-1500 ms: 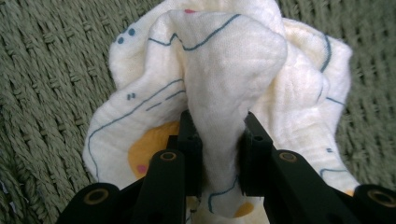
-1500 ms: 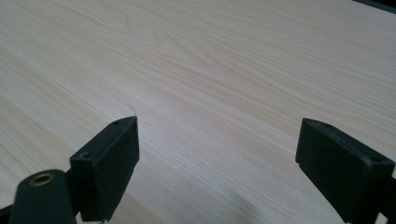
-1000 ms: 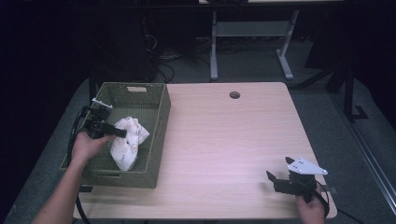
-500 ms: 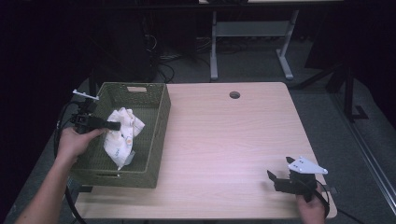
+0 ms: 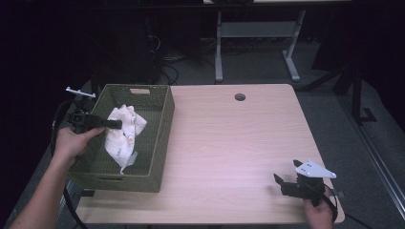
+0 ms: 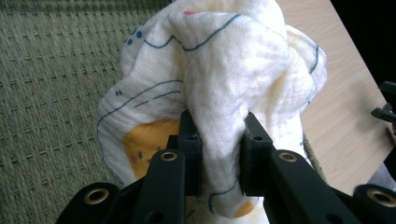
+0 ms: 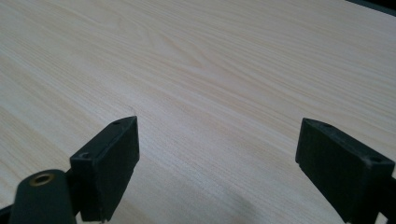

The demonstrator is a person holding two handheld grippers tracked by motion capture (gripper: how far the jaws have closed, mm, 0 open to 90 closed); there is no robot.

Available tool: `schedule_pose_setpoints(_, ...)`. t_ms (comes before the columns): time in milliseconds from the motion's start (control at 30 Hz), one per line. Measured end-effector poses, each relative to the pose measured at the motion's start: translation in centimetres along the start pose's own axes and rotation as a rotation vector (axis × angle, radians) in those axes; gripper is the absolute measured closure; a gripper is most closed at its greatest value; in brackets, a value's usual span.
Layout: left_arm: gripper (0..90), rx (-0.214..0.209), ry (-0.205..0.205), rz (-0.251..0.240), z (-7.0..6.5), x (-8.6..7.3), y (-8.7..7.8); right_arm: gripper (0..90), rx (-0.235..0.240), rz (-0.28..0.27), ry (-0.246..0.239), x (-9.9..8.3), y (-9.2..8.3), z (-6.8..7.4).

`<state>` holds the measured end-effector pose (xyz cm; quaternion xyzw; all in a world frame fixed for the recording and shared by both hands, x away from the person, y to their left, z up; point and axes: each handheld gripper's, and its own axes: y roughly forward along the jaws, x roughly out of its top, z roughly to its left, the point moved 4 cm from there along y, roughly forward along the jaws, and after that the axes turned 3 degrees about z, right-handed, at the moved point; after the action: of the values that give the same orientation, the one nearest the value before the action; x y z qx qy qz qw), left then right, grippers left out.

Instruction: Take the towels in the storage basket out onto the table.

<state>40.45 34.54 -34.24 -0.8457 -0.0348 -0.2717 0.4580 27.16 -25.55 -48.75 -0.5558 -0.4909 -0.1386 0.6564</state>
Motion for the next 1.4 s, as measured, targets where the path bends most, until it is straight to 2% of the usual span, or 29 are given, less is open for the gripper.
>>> schedule_pose_setpoints(133,74.1,-0.03,-0.01,-0.022,-0.3,0.2,-0.6,13.0,-0.005,0.001,0.011,0.0,0.0,-0.1)
schedule_pose_setpoints(200,74.1,-0.023,-0.011,-0.035,-0.3,0.2,-0.8,13.0,-0.004,-0.001,0.014,0.0,-0.1,0.0)
schedule_pose_setpoints(300,74.2,-0.051,-0.03,-0.045,-0.3,0.2,-1.3,13.0,-0.003,-0.001,0.012,0.0,-0.1,0.0)
schedule_pose_setpoints(567,74.2,-0.087,-0.03,-0.082,-1.1,0.7,-2.7,13.0,-0.005,-0.002,0.009,0.0,-0.1,-0.2)
schedule_pose_setpoints(800,74.2,-0.126,-0.005,-0.092,-2.6,1.4,-2.9,12.9,-0.01,-0.009,0.013,0.0,-0.2,-0.2)
schedule_pose_setpoints(1067,74.2,-0.158,0.039,-0.097,-5.0,2.4,-3.1,12.6,-0.013,-0.012,0.018,0.1,-0.2,-0.3)
schedule_pose_setpoints(1333,74.1,-0.208,0.083,-0.081,-7.5,3.3,-2.2,12.6,-0.015,-0.016,0.019,0.2,-0.3,-0.3)
schedule_pose_setpoints(1400,74.1,-0.208,0.095,-0.072,-8.1,3.5,-2.0,12.6,-0.018,-0.015,0.018,0.2,-0.3,-0.3)
